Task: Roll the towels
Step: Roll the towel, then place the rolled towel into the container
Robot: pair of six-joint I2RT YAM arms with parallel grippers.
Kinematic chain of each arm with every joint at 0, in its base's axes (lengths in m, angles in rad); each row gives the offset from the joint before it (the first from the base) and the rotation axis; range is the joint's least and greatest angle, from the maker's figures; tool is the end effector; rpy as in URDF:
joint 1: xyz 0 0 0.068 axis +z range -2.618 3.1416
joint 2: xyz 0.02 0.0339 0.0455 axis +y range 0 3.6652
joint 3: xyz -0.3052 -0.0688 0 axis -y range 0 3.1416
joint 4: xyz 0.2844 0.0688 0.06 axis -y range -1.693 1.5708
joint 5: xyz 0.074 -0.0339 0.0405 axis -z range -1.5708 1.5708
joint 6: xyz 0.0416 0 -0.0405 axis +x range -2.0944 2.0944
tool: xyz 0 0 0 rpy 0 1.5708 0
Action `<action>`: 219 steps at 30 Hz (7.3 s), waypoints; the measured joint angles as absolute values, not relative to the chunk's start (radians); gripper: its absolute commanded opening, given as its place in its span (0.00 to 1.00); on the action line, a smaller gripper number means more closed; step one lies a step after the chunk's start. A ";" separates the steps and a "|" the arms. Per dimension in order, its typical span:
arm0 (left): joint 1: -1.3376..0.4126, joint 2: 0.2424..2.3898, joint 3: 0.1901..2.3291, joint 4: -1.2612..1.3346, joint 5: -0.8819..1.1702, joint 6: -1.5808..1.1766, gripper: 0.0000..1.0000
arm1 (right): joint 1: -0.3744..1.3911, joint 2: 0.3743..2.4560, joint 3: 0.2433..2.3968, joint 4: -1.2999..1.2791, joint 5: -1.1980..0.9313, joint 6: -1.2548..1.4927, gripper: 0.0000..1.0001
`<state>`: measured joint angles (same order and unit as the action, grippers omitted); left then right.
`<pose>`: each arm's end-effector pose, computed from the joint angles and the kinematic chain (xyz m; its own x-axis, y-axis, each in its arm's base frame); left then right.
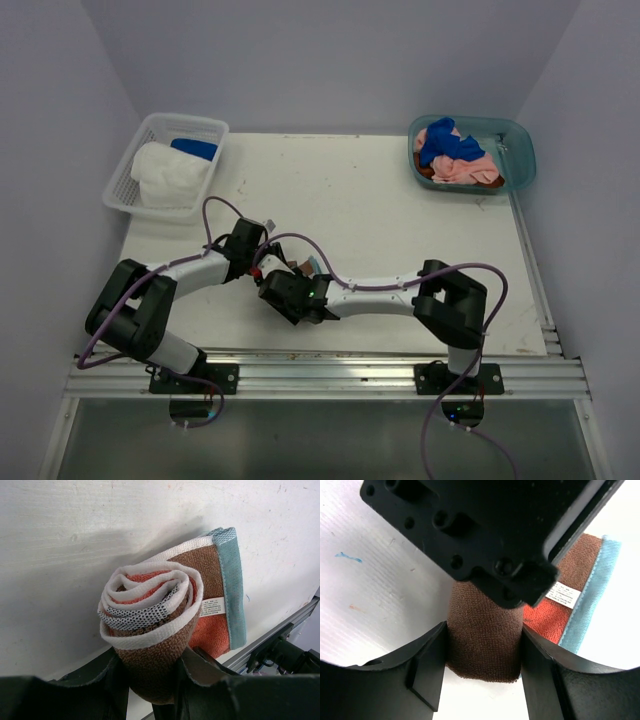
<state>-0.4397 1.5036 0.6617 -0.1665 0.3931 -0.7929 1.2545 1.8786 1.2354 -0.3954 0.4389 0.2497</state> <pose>0.2589 -0.1394 0.1507 -0.9490 -0.2808 -0.1433 -0.1397 0.7821 -0.6073 0.1514 0.4057 0.1856 -0.4557 -0.6733 -0.5822 -0.7024 0.6738 -0.2294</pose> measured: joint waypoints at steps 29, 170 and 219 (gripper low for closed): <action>-0.440 1.501 0.662 -0.173 0.393 -0.793 0.36 | 1.330 1.821 1.289 -0.409 0.548 0.260 0.65; -0.443 1.450 0.591 -0.085 0.493 -0.873 0.74 | 0.908 1.541 0.664 0.331 -0.187 0.728 0.00; -0.187 1.478 1.174 -0.503 0.308 -0.735 0.17 | 0.678 1.174 0.665 -0.041 -0.056 0.589 0.63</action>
